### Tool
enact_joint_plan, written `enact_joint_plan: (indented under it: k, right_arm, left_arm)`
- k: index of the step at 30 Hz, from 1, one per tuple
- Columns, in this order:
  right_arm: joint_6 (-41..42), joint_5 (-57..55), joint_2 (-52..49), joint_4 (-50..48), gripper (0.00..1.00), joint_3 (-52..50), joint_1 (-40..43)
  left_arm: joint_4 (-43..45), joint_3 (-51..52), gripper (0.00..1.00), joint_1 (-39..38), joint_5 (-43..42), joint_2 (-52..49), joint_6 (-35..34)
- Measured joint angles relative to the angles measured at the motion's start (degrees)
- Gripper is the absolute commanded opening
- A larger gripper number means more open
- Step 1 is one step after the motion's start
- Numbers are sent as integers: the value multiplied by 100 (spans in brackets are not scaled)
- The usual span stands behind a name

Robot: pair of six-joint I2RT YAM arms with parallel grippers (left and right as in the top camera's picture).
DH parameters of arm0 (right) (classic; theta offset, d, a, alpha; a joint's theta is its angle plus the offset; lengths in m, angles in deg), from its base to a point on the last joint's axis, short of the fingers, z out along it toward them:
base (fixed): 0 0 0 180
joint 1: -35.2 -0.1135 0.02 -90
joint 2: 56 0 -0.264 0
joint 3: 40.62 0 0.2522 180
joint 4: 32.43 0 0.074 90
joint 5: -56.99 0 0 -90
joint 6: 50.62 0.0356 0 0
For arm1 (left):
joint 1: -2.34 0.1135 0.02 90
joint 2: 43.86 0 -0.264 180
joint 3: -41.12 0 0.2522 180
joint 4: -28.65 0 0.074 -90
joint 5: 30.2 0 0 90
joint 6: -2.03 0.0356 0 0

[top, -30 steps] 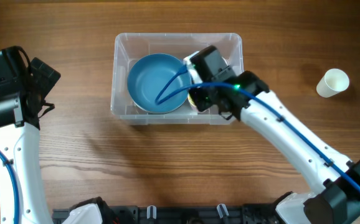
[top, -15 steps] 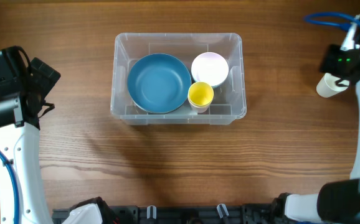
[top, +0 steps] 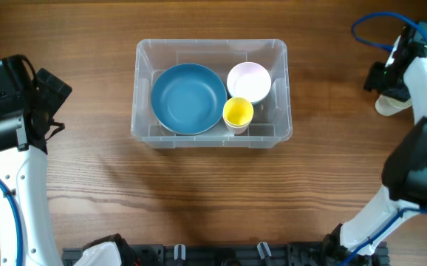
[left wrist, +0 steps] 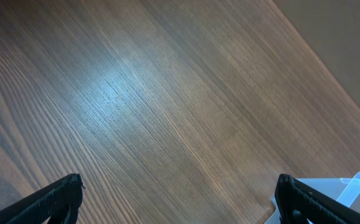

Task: Pack container
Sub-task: 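Move the right gripper to the white cup and grasp it, then lower the white cup into the yellow cup and release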

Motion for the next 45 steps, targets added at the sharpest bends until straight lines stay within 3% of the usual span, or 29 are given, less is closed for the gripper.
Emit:
enact_joint_plan:
  k: [3,5,8,20,26,29,34,40,45]
  right_arm:
    - [11,-17,-214,0,47,0,2]
    - [50,-20,-216,-4,25,0,2]
    - [66,-22,-216,15,4,0,2]
    - [111,166,-35,142,4,15,17]
    - [107,914,1493,278,4,15,-299]
    - [11,1220,2691,431,4,26,-1110]
    - [-227,1419,3589,730,4,31,-3051]
    - [-264,1401,3473,922,4,26,-4693]
    - [-267,1029,2931,955,4,-57,-5425]
  left_arm:
    - [0,0,100,0,0,0,0]
    - [0,0,100,0,0,0,0]
    - [0,0,100,0,0,0,0]
    - [0,0,100,0,0,0,0]
    - [0,0,100,0,0,0,0]
    - [0,0,100,0,0,0,0]
    - [-2,0,100,0,0,0,2]
    - [-2,0,100,0,0,0,0]
    - [0,0,100,0,0,0,0]
